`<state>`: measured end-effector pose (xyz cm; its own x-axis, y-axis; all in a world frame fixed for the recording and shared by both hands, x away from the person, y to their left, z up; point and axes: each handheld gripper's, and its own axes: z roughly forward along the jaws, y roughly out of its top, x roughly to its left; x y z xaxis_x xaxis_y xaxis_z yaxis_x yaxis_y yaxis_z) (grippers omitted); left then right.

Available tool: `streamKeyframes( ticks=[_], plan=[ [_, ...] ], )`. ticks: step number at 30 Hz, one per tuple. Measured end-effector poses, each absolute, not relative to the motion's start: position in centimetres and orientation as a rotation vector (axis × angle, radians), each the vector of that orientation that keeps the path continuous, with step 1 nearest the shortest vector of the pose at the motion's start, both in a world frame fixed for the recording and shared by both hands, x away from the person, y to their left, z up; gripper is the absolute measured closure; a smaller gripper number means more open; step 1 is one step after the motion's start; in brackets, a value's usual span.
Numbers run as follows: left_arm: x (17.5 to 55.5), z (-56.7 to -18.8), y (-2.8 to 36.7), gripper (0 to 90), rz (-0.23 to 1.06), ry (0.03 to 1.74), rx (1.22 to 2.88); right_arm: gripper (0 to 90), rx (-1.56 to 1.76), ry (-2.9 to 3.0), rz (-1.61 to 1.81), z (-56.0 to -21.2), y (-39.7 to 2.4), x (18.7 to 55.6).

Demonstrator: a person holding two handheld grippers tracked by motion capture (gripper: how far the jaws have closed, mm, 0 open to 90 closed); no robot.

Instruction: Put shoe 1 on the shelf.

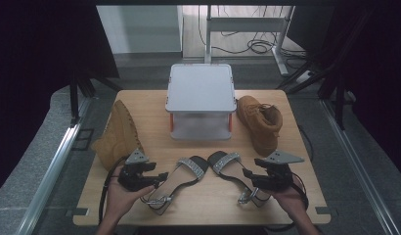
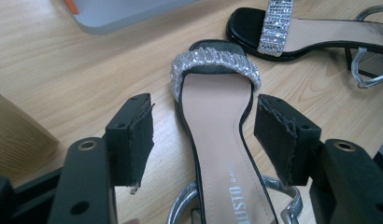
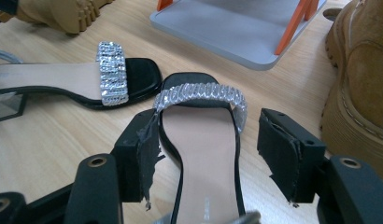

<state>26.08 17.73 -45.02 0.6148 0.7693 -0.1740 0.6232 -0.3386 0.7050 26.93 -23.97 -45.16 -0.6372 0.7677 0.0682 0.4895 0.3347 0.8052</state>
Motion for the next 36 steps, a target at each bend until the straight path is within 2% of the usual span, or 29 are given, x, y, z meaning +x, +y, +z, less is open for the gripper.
streamKeyframes(
  ticks=[23,31,36],
  plan=[
    [27.6,-49.1,12.7,34.1,0.149,1.135,2.402,37.4,1.152,2.227,1.2,-46.4,-24.6,26.5],
    [28.1,-50.1,12.0,35.6,0.115,1.158,2.448,37.3,1.168,2.236,1.18,-46.8,-24.8,26.6],
    [28.2,-50.3,11.7,36.7,0.11,1.177,2.453,33.9,1.161,2.313,1.119,-46.6,-24.1,27.7]
  ],
)
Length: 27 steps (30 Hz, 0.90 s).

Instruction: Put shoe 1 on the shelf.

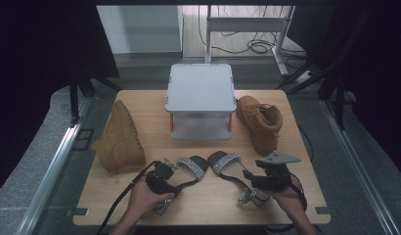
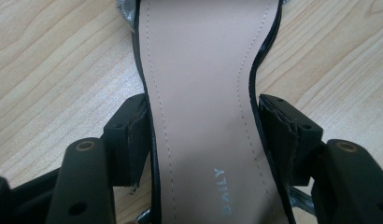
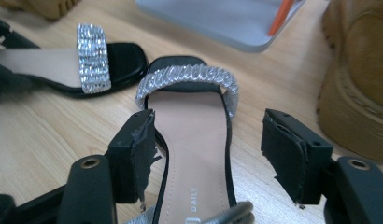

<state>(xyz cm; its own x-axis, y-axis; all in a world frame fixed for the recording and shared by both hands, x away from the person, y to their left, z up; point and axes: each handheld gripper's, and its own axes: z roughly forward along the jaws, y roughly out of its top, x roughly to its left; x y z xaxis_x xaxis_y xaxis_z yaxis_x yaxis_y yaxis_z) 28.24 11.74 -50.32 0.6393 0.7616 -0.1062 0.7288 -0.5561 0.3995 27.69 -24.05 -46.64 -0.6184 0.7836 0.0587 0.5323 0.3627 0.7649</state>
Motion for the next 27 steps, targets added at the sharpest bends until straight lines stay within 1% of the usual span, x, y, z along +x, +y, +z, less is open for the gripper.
streamKeyframes(
  ticks=[6,10,16,22,26,27],
  plan=[
    [28.3,-50.4,11.6,37.1,0.114,1.201,2.446,29.5,1.131,2.482,0.944,-46.8,-22.4,29.6],
    [28.2,-50.4,11.6,37.4,0.117,1.205,2.445,27.3,1.132,2.592,0.786,-47.9,-21.4,31.0],
    [28.2,-50.4,11.5,38.0,0.124,1.218,2.439,25.2,1.143,2.711,0.606,-49.5,-20.3,31.9],
    [28.0,-50.5,11.5,38.7,0.142,1.227,2.429,29.3,1.176,2.755,0.514,-50.1,-20.2,32.3],
    [27.9,-50.5,11.5,39.4,0.149,1.237,2.412,37.0,1.197,2.788,0.524,-50.3,-20.2,32.3],
    [27.9,-50.5,11.6,39.6,0.151,1.239,2.409,37.4,1.201,2.783,0.516,-50.3,-20.1,32.2]
  ],
)
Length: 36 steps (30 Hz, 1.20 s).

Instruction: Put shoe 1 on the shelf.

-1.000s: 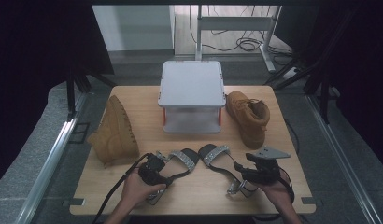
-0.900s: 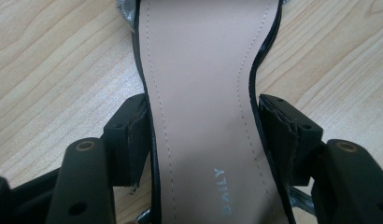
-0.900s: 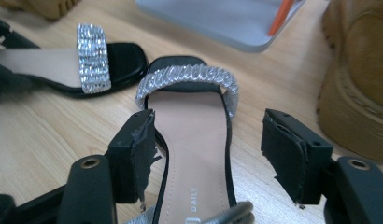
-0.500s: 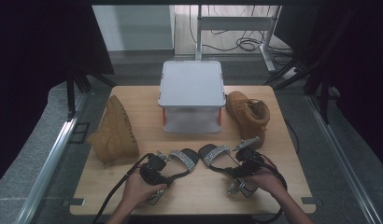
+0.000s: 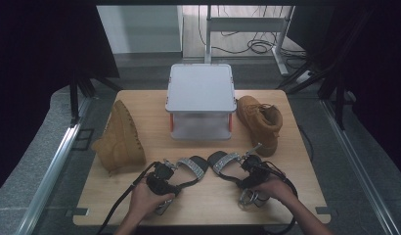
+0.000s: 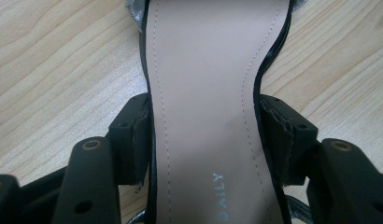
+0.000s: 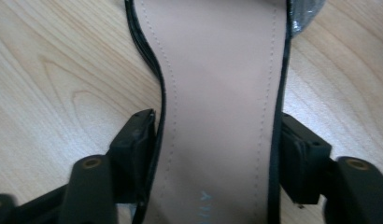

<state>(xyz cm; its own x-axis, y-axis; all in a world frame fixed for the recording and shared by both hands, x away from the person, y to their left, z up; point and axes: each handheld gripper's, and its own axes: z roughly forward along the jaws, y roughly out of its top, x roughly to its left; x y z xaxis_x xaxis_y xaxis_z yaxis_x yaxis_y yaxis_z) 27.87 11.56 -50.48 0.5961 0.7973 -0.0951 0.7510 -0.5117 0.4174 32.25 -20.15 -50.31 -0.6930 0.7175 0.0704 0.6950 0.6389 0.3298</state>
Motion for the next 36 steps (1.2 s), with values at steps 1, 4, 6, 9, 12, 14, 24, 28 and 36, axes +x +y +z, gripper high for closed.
streamKeyframes(
  ticks=[1,4,6,9,12,14,24,28,36],
  plan=[
    [27.8,-50.4,11.6,40.1,0.161,1.24,2.404,37.9,1.209,2.779,0.515,-50.3,-20.1,32.2],
    [27.7,-50.5,11.7,41.2,0.177,1.244,2.388,38.9,1.235,2.767,0.519,-50.3,-20.1,32.2],
    [27.7,-50.5,11.7,41.2,0.174,1.246,2.38,39.5,1.252,2.756,0.525,-50.3,-20.1,32.1],
    [27.7,-50.5,11.9,41.3,0.17,1.246,2.376,40.5,1.275,2.744,0.541,-50.3,-20.3,32.2],
    [27.8,-50.1,12.2,41.4,0.181,1.257,2.332,42.1,1.286,2.715,0.578,-50.2,-20.7,32.2],
    [28.0,-49.7,12.5,41.4,0.172,1.267,2.297,42.4,1.29,2.708,0.604,-50.0,-20.9,32.1],
    [29.1,-47.8,13.7,41.4,0.225,1.323,2.182,42.7,1.37,2.584,0.78,-47.9,-22.1,32.2],
    [29.7,-47.2,14.0,41.4,0.263,1.35,2.111,42.8,1.412,2.533,0.812,-47.0,-22.1,32.6],
    [31.7,-46.7,13.4,41.4,0.264,1.388,2.086,42.8,1.48,2.447,0.805,-46.3,-21.4,34.1]
  ],
)
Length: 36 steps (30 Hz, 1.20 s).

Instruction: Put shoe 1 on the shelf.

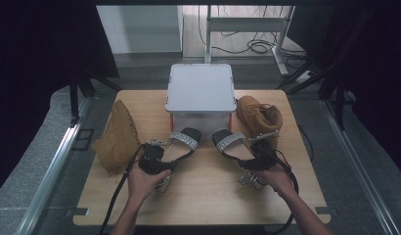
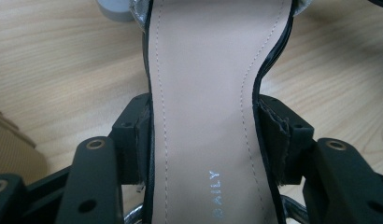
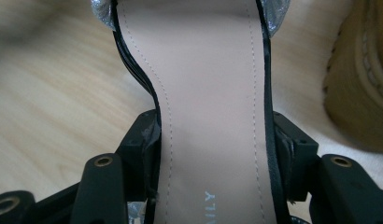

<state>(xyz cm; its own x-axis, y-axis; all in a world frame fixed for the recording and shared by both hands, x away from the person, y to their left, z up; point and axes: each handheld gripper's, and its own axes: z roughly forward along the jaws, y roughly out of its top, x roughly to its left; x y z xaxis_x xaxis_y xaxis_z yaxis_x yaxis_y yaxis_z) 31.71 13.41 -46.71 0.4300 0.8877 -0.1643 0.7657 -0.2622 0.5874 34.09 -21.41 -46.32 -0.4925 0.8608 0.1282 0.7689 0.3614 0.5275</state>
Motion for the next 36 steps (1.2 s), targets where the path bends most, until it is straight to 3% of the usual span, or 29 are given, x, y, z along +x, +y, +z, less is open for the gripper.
streamKeyframes(
  ticks=[36],
  plan=[
    [38.1,-47.9,10.9,41.4,0.31,1.585,1.918,42.7,1.767,2.179,0.86,-46.8,-15.2,40.9]
  ],
)
